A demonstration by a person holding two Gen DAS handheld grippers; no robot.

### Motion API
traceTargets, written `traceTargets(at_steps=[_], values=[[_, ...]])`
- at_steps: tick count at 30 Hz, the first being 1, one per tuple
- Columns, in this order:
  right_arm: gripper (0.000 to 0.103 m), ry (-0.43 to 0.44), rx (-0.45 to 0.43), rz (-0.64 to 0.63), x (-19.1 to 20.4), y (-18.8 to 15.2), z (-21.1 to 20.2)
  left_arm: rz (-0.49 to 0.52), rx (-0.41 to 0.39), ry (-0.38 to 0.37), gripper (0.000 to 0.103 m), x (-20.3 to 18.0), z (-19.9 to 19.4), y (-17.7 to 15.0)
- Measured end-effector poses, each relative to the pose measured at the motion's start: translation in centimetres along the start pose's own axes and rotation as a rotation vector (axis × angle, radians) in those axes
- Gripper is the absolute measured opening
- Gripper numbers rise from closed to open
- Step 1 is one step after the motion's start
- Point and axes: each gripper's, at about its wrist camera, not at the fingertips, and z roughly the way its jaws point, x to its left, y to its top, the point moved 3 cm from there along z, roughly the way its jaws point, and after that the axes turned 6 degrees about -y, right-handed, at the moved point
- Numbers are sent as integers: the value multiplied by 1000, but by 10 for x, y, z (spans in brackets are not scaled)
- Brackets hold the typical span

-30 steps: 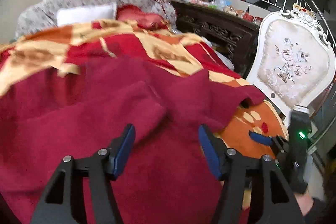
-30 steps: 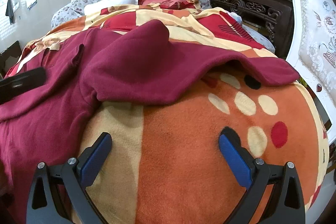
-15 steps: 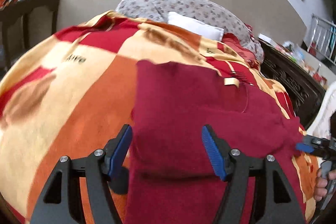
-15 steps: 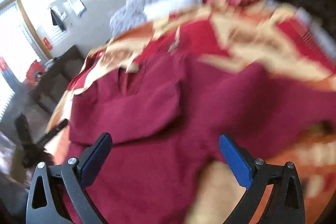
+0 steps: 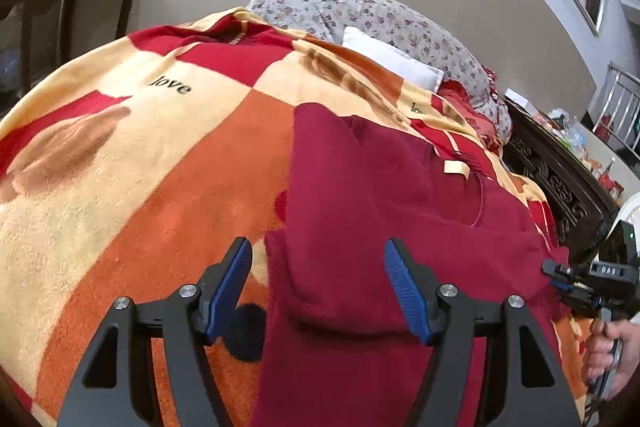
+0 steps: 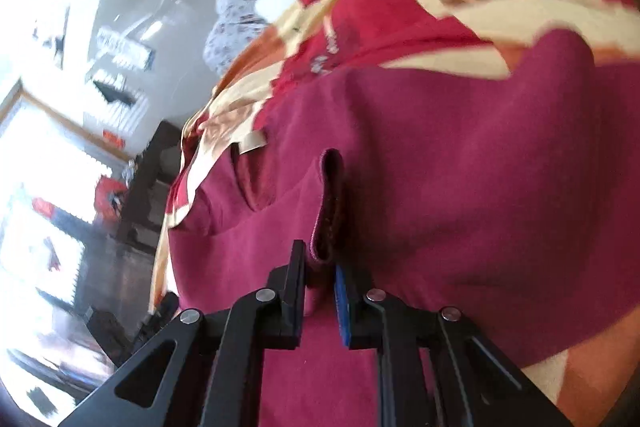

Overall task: Fold small clothes
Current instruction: 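Close the right tool on the side edge of the sweatshirt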

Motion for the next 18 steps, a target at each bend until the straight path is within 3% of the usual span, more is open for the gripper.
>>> traceTargets(at_steps=[4, 7, 8, 11, 13, 18], values=[[17, -76, 6, 35, -10, 5, 14, -28, -6, -3, 68, 6, -1, 1], [16, -53, 6, 59, -16, 8, 20, -40, -17, -3, 68, 8, -3, 1], [11, -49, -2, 45, -14, 9, 19, -42, -19, -6, 68, 9, -4, 1], [8, -26, -102, -5, -6, 12, -9, -32, -27, -1, 68, 7, -6, 2], [8, -73, -146, 2, -14, 11, -25, -4, -44, -19, 68, 0, -8, 4], [8, -129, -88, -8, -37, -3, -20, 69, -58, -87, 68, -31, -1, 20]])
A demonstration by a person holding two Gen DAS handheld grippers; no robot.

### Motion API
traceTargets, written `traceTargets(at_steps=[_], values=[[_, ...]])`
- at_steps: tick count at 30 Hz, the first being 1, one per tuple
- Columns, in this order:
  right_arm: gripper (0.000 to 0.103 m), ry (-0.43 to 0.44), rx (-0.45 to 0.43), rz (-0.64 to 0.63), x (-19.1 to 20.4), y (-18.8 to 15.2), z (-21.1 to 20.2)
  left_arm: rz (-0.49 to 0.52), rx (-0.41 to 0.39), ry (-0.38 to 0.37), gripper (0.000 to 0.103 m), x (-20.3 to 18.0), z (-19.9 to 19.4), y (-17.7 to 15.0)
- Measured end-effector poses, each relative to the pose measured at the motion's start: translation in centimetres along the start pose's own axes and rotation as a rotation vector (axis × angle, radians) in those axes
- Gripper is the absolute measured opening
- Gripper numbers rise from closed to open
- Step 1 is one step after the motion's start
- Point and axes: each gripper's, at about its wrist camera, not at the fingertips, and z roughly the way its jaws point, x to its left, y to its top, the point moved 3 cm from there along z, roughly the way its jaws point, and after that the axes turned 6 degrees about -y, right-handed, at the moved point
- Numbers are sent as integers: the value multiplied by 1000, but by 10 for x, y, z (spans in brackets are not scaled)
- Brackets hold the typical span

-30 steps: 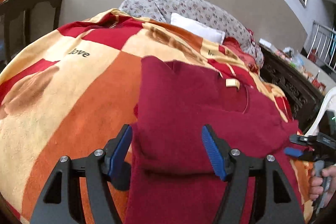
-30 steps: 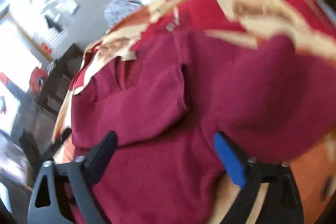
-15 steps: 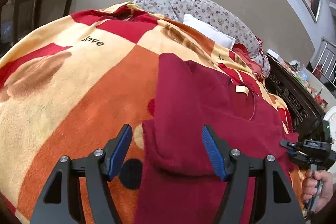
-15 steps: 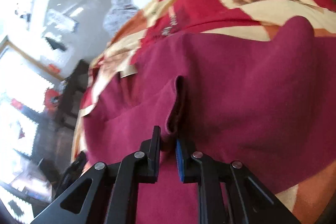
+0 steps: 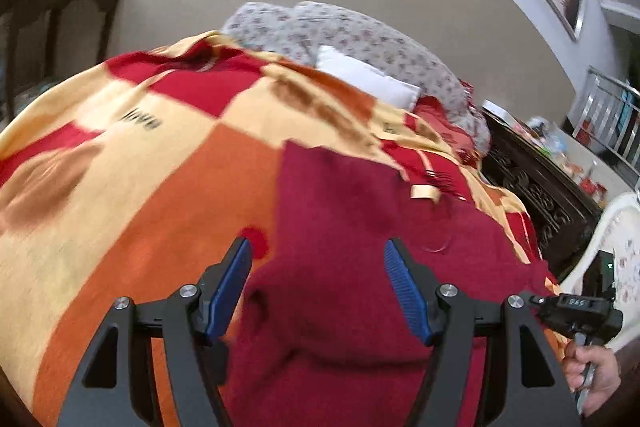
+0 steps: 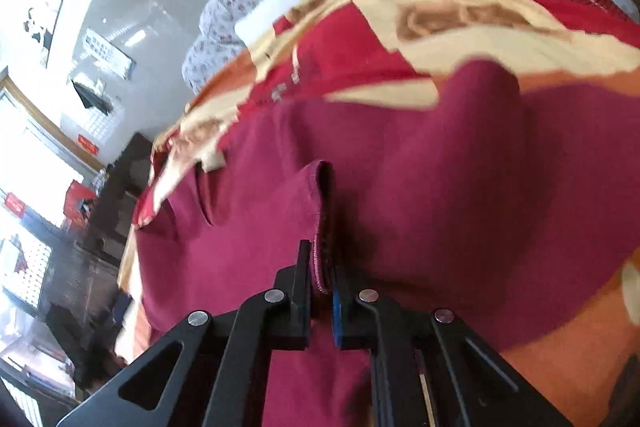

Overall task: Fold small clothes
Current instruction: 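Close the right tool on the side edge of the sweatshirt, then lift the held side and fold it over the shirt body with the right tool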

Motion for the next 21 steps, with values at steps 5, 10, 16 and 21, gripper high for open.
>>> traceTargets(at_steps=[5, 10, 16, 21], values=[[9, 9, 7, 19, -7, -7, 9, 60, 100, -46, 51, -19, 45, 10], [9, 17, 7, 11, -7, -8, 10, -51, 231, 97, 21, 29, 98, 9], [9, 30, -6, 8, -6, -9, 9, -89, 188, 64, 20, 34, 93, 10], [12, 15, -54, -29, 0, -11, -16, -86, 184, 58, 22, 34, 89, 9]])
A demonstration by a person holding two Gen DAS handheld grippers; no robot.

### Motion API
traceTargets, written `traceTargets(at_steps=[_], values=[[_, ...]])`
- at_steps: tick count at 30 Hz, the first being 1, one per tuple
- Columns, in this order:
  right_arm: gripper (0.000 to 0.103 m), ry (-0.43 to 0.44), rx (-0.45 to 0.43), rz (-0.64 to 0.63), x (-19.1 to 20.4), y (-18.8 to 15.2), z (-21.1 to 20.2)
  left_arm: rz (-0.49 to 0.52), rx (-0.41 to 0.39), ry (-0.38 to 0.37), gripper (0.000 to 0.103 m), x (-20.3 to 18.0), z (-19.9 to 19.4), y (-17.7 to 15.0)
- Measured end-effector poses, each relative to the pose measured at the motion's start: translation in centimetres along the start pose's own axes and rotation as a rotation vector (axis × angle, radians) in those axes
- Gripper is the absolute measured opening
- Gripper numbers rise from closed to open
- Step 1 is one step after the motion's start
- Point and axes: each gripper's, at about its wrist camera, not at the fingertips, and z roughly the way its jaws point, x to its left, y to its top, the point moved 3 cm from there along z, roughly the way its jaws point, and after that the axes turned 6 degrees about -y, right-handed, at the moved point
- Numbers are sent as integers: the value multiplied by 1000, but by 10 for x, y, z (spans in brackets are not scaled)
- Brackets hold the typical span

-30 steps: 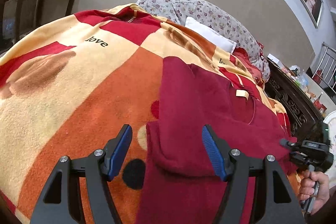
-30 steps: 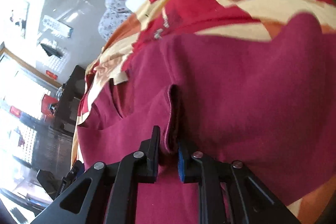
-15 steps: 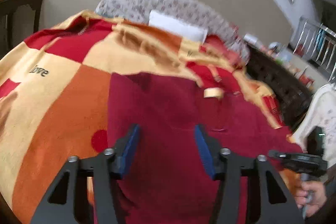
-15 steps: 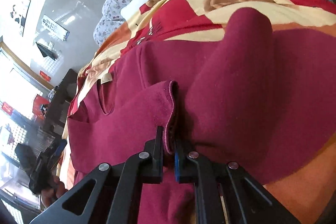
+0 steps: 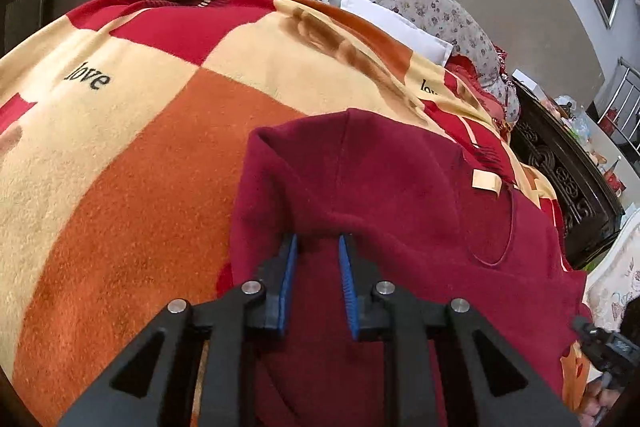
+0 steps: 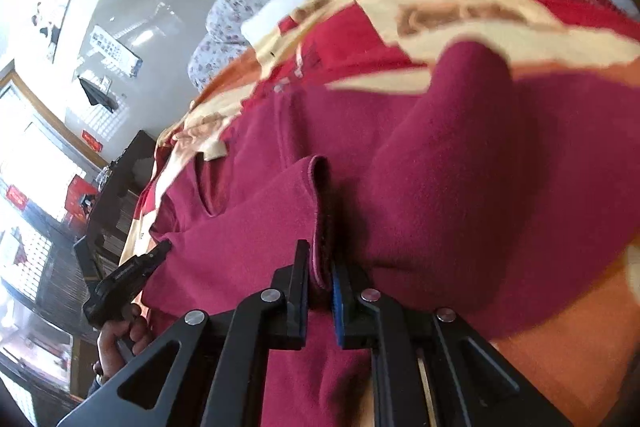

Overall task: Fold small clothes
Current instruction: 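Lift the held side and fold it over the shirt body with the right tool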

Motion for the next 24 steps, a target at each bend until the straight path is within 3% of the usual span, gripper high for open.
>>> traceTargets(at_steps=[2, 3, 4, 5, 6, 7, 9, 13, 18, 21, 24], values=[[19, -17, -69, -2, -7, 3, -30, 10, -11, -2, 26, -3, -4, -2], [26, -33, -92, 6, -15, 5, -43, 27, -31, 1, 32, -8, -9, -4], [44, -64, -118, 24, -28, 7, -60, 43, -52, 8, 47, -10, -14, -4], [60, -96, -145, 41, -42, 9, -77, 72, -89, 18, 55, -17, -22, -4], [66, -140, -180, 51, -58, 13, -96, 106, -140, 24, 64, -25, -35, -7], [67, -210, -219, 61, -78, 17, -116, 162, -209, 16, 70, -38, -51, -12], [67, -345, -259, 130, -124, 25, -150, 257, -252, -5, 73, -58, -64, -21], [66, -353, -284, 399, -222, 35, -193, 401, -187, -26, 74, -90, -51, -34], [62, -303, -219, 485, -267, 44, -187, 322, -66, 12, 74, -77, -25, -28], [54, -290, -154, 472, -273, 44, -165, 273, -56, 14, 74, -65, -24, -28], [47, -307, -170, 475, -272, 44, -158, 258, -49, 21, 74, -60, -24, -29]])
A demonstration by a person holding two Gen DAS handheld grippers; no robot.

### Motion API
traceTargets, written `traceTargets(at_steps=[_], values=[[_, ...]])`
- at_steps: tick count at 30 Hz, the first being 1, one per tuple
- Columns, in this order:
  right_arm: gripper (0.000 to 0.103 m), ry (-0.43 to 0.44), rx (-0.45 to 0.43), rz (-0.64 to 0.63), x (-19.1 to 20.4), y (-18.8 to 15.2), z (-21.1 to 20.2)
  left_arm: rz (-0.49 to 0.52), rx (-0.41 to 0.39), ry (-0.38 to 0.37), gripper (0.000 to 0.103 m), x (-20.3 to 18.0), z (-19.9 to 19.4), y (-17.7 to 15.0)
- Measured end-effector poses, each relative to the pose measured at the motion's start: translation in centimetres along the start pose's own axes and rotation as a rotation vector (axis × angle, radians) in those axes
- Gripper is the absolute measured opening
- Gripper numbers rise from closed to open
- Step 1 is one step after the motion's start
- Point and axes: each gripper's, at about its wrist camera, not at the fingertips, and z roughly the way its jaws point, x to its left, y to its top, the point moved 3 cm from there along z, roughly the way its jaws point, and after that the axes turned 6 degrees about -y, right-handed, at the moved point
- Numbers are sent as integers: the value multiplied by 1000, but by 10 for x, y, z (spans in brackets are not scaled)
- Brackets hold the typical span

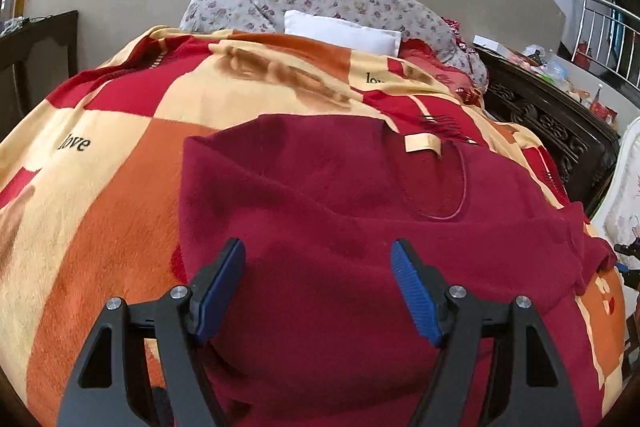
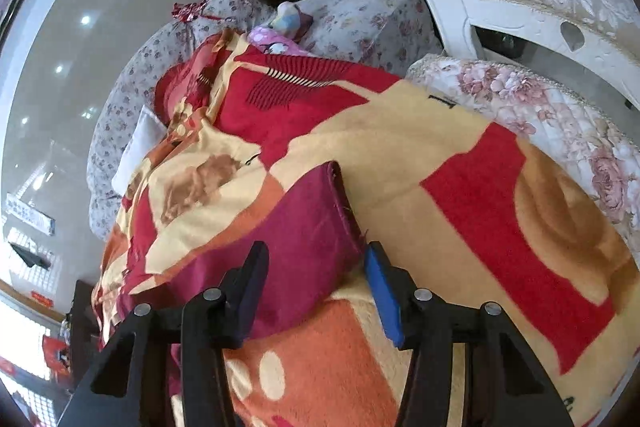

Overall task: Fold small clothes
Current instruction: 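Lift the held side and fold it over the shirt body with the right tool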

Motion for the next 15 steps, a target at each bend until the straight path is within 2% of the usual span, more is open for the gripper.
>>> traceTargets(at_steps=[1, 2, 3, 5, 7, 9, 12, 14, 15], values=[[43, 5, -6, 20, -3, 0, 1, -1, 0, -1, 74, 0, 0, 0], [16, 10, -3, 29, -3, -1, 2, -1, 0, -1, 74, 0, 0, 0], [7, 21, -4, 27, -1, -1, 2, -5, -3, 0, 74, 1, 0, 1], [7, 37, -70, -22, 15, -3, -14, -10, -11, -5, 74, 1, 0, 2], [7, 103, -140, -109, 53, -12, -36, -17, -18, -11, 74, 3, -3, 1], [7, 203, -171, -199, 101, -28, -56, -24, -39, -25, 74, 3, -7, 2], [7, 387, -163, -337, 188, -65, -77, -61, -76, -90, 75, 5, -21, 3], [7, 513, -135, -421, 251, -98, -89, -86, -64, -136, 75, 4, -26, 4], [7, 559, -119, -459, 274, -112, -92, -114, -55, -186, 75, 4, -29, 4]])
